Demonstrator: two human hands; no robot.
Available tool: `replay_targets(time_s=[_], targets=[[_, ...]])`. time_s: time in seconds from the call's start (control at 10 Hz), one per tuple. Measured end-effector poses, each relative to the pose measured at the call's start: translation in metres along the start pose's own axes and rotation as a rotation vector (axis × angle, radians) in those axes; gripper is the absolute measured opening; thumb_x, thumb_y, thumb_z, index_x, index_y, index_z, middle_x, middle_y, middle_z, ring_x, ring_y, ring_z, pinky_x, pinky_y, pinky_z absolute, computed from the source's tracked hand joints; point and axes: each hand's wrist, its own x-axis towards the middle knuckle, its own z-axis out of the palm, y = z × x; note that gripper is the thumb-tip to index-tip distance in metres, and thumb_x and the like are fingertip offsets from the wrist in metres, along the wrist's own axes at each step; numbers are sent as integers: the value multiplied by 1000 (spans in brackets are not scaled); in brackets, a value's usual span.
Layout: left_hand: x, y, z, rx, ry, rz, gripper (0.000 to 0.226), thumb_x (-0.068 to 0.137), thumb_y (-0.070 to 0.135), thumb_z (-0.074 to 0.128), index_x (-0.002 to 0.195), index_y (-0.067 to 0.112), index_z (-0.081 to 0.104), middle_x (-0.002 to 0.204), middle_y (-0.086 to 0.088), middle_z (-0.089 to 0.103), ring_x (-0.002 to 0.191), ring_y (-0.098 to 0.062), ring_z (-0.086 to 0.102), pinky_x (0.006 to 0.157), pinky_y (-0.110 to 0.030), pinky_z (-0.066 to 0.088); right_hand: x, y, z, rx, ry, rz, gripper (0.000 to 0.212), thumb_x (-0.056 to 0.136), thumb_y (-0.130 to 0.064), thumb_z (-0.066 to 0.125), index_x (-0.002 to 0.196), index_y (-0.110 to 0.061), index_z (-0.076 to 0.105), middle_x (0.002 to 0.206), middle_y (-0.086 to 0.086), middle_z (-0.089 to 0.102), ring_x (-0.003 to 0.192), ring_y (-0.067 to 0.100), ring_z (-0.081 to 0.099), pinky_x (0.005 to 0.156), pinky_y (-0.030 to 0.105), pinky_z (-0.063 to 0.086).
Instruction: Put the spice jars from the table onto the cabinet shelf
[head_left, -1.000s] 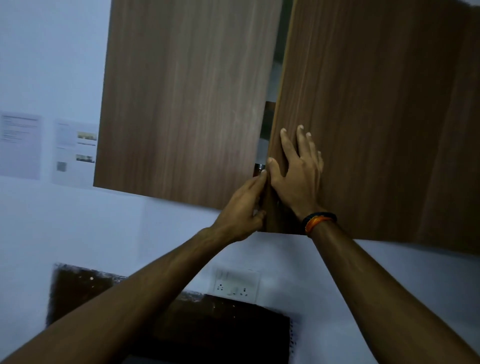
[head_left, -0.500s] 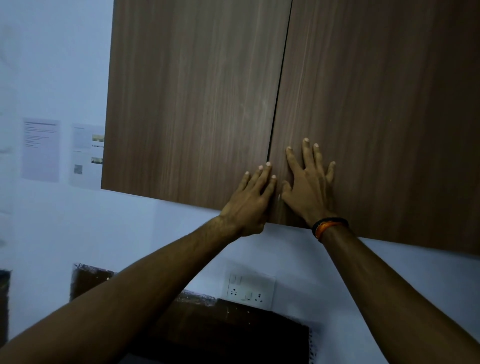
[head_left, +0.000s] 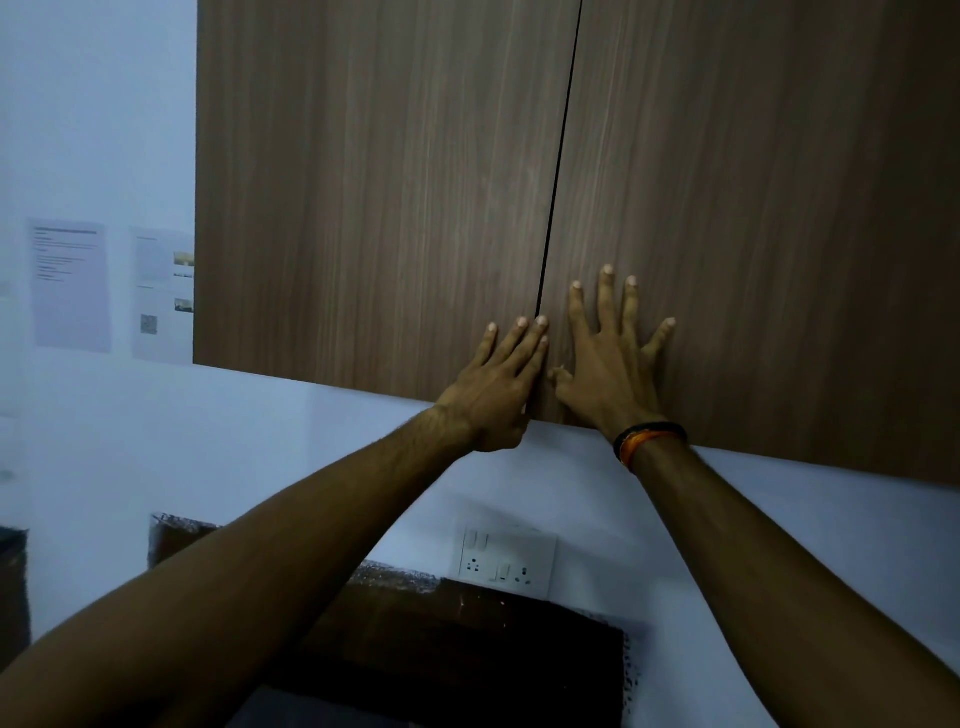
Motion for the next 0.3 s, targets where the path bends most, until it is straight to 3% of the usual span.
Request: replay_targets(time_s=[0.1,0.2,0.3], targets=[[-1,-2,-2,-21,-8,0,90,95,31,50,156,2,-9,164,-16,-20,152,-32,-18,124,-52,-5,-4,3,-10,125,-19,0,94,90,-44,63,160,-25,4,166,9,-15,153,34,-10,116,71,8],[0,-2,0,-31,13,-10,87,96,28,49,156,2,-9,164,-16,-19,152,-32,-18,124,-52,-4,-20,9,-22,484,97,50,77,92,-30,66,157,-21,26,167,8,8,153,30,11,121,53,20],[0,-2,-1,-22,5,-13,89,96,28,50,156,3,-10,164,-16,-20,151,-32,-19,124,-53,-4,-41,20,-43,688,285,140,57,94,-20,65,147,-17,46,159,6,35,144,24,34,117,37,30]])
